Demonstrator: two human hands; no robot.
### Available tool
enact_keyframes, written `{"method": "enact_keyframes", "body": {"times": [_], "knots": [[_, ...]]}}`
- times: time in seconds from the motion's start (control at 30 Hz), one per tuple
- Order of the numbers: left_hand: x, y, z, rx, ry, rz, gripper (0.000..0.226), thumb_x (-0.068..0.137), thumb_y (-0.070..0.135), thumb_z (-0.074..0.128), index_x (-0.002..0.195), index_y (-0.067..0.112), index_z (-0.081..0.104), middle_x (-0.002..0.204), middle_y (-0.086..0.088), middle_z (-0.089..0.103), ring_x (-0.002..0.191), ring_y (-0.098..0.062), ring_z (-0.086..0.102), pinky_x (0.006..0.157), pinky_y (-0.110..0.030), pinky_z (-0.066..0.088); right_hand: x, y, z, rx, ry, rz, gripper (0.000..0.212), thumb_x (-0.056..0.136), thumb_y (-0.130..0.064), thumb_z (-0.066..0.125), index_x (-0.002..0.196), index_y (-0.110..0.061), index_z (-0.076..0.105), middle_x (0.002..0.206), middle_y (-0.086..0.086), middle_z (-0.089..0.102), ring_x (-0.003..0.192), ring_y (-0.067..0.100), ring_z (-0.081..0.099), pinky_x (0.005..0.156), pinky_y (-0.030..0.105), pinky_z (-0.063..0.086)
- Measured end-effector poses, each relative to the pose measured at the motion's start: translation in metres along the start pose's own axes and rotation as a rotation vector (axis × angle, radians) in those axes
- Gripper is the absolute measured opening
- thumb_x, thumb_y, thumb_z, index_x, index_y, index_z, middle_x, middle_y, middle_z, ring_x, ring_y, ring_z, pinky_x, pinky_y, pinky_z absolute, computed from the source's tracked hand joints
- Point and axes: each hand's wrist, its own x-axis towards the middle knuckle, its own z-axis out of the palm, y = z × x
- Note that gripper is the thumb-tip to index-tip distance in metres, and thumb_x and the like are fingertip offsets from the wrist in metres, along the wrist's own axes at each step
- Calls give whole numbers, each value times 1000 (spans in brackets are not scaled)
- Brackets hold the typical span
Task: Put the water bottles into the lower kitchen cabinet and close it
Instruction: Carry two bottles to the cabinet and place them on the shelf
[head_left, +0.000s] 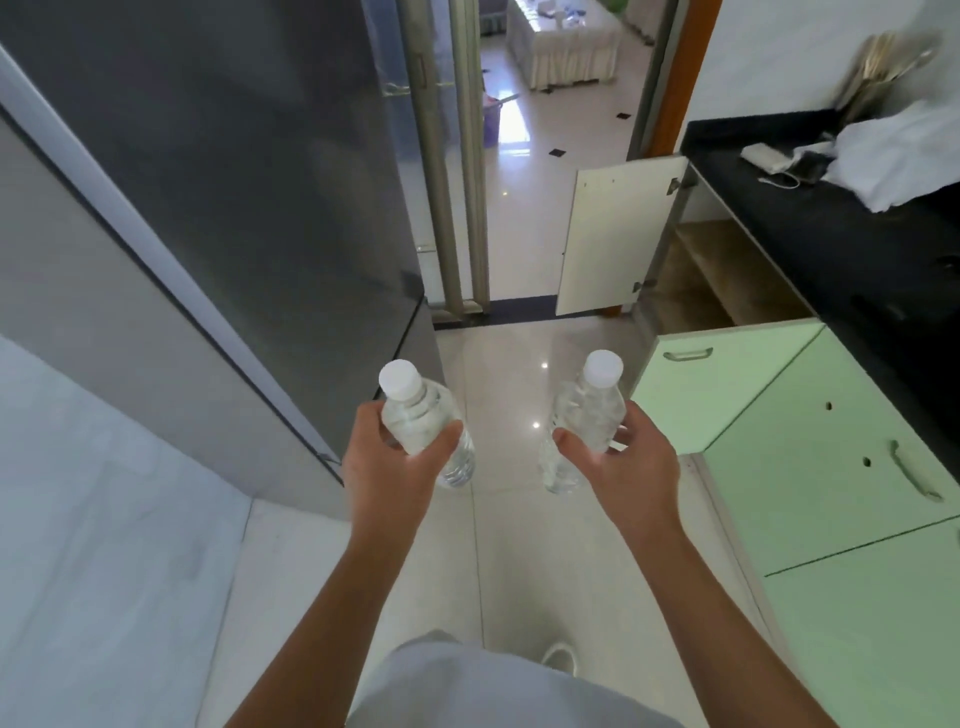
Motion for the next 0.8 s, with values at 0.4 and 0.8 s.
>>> {"method": "enact_keyframes", "body": {"times": [0.4,0.8], "knots": [[192,-15,53,-5,68,-134,53,70,39,89,111,25,58,98,9,69,89,-9,66,67,-21,45,183,-27,95,-55,-89,11,42,70,-45,87,105,-33,68,89,-24,72,84,-9,67,64,5,47],[387,37,167,-62,-194,8,55,70,28,92,115,22,60,106,7,70,95,-12,69,80,-31,56,339,-51,116,-31,94,96,52,70,-51,83,116,-33,66,103,-19,71,95,3,69,79,22,54]]}}
